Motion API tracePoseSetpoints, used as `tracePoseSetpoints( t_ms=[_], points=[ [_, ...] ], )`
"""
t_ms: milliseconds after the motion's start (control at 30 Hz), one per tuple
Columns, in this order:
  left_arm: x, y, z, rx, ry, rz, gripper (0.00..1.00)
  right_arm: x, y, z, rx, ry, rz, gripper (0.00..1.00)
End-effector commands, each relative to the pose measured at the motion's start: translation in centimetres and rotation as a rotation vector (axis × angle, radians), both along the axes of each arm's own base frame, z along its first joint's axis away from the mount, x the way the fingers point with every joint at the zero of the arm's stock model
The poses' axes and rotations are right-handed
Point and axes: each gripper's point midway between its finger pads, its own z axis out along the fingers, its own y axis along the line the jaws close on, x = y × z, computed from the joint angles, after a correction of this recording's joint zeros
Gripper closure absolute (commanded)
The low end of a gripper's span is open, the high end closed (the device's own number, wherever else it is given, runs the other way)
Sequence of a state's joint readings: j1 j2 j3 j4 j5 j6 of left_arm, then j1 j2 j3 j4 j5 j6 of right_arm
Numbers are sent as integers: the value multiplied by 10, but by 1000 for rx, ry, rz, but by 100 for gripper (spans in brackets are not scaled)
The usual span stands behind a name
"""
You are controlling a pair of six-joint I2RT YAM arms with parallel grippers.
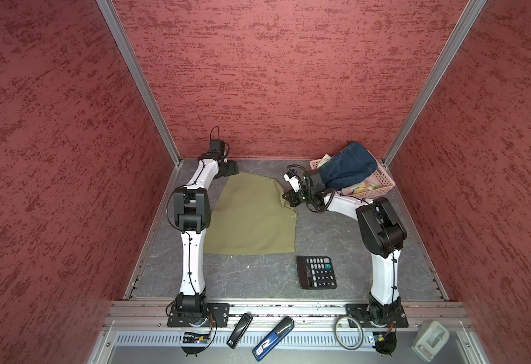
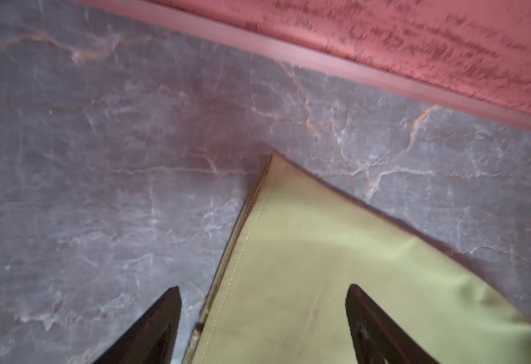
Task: Fold and stack skirts
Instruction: Rotate the skirt at the center of the table, then move the skirt to the center of the table.
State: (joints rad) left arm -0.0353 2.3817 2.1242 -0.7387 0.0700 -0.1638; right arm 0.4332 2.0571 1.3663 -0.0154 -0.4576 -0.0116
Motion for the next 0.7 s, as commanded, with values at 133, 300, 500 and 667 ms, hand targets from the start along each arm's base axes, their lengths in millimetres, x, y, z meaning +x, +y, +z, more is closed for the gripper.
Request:
tracePoseSetpoints(
  t_ms=[133,300,500,667],
  points=[
    [-70,-10,58,-86,-58,40,23,19,-15,2,-22,24,-101,100],
    [-133,-28,52,-4,-11,23,21,27,-26,-4,38,106,-175,100],
    [-192,-56,23,105,61,-33,19,31,-28,-10,80,218,-239,100],
    [-226,-69,-11,197,178,-69,19,31,-31,-8,120,274,-278,100]
  ],
)
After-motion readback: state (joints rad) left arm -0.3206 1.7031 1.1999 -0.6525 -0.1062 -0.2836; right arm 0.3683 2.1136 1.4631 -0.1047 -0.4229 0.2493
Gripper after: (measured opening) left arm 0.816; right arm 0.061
